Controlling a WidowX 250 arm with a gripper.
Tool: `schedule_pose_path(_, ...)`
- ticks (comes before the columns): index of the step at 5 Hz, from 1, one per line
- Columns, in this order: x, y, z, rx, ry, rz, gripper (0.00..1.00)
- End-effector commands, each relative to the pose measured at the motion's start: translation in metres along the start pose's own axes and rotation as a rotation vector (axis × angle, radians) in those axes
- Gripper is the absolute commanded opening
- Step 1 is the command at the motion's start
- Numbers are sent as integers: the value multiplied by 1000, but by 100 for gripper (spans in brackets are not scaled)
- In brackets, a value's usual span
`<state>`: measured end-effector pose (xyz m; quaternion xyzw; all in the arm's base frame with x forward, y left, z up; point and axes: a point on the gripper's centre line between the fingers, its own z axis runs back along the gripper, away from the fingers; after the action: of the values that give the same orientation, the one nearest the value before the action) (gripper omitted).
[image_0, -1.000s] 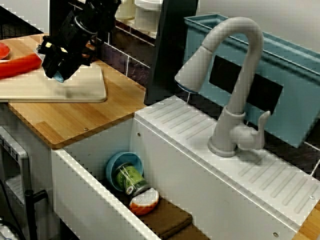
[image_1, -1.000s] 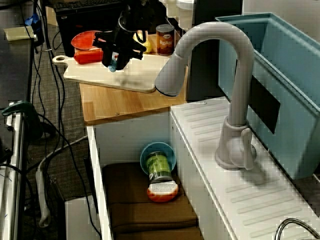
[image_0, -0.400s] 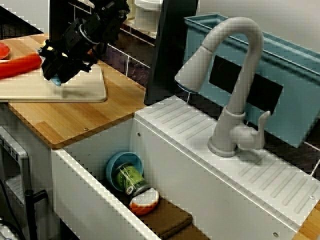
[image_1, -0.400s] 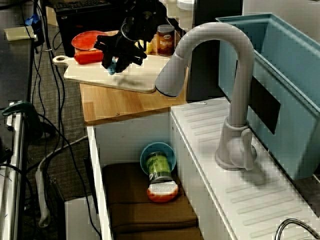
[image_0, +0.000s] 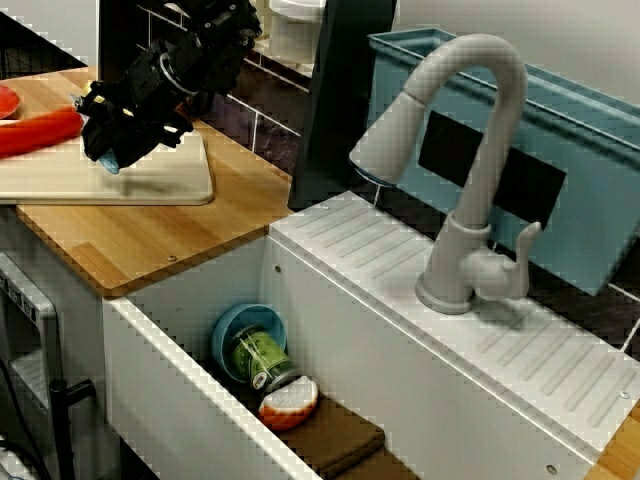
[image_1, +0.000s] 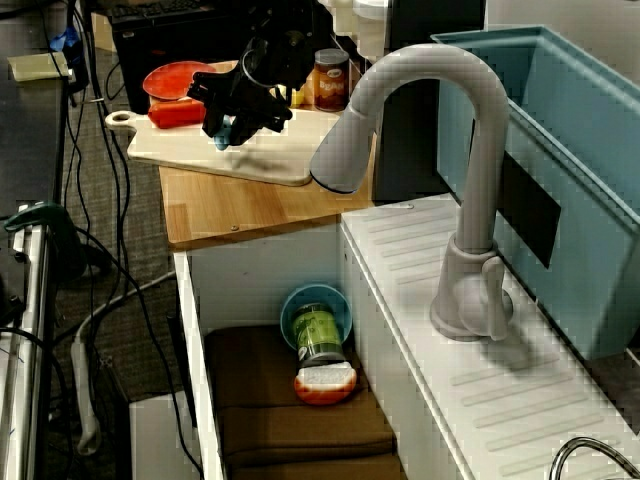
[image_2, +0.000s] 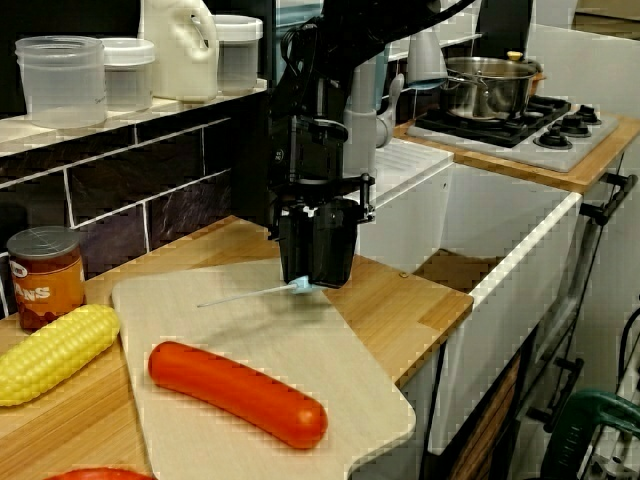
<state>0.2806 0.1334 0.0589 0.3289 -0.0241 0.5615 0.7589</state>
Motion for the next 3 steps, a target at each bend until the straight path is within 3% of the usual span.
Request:
schedule_pose_path(1, 4, 11, 4, 33, -26, 9, 0)
schedule_pose_path(3, 11, 9, -5, 77, -27, 24, 0)
